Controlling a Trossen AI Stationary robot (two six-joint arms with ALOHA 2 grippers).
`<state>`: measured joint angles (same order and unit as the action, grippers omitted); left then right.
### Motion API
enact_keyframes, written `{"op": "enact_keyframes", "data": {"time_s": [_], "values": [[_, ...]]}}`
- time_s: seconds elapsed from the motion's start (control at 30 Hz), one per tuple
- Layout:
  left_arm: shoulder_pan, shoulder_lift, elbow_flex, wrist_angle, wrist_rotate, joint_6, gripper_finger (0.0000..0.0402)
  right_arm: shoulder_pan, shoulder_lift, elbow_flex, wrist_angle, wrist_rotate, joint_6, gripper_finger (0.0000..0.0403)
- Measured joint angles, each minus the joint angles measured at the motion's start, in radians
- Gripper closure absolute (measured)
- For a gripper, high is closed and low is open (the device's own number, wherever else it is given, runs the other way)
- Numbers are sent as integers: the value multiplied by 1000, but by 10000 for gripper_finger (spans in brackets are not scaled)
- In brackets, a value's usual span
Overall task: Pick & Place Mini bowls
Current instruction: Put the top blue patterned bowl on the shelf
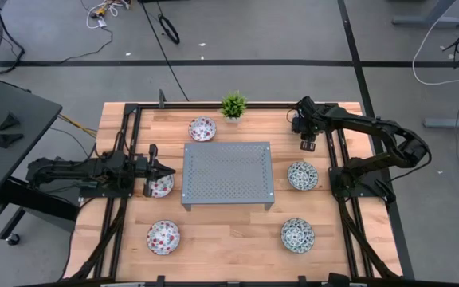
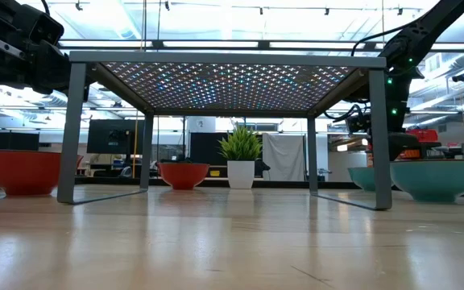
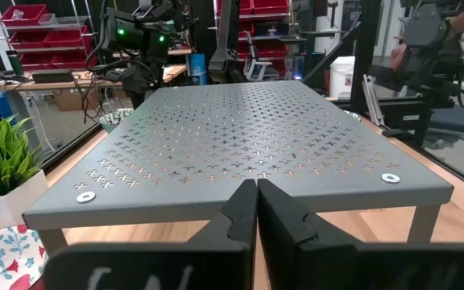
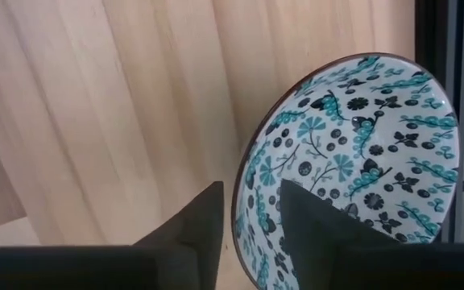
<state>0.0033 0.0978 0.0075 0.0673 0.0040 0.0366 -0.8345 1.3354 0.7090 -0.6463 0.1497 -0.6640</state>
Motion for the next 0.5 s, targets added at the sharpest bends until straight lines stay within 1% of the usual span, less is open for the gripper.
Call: {"op": "enact_keyframes", "data": {"time_s": [0.27,0.5], "values": [[0,0,0,0,0,0,383,0,0,0,0,0,0,339],[0,0,0,0,0,0,383,0,0,0,-1,0,0,377]]}}
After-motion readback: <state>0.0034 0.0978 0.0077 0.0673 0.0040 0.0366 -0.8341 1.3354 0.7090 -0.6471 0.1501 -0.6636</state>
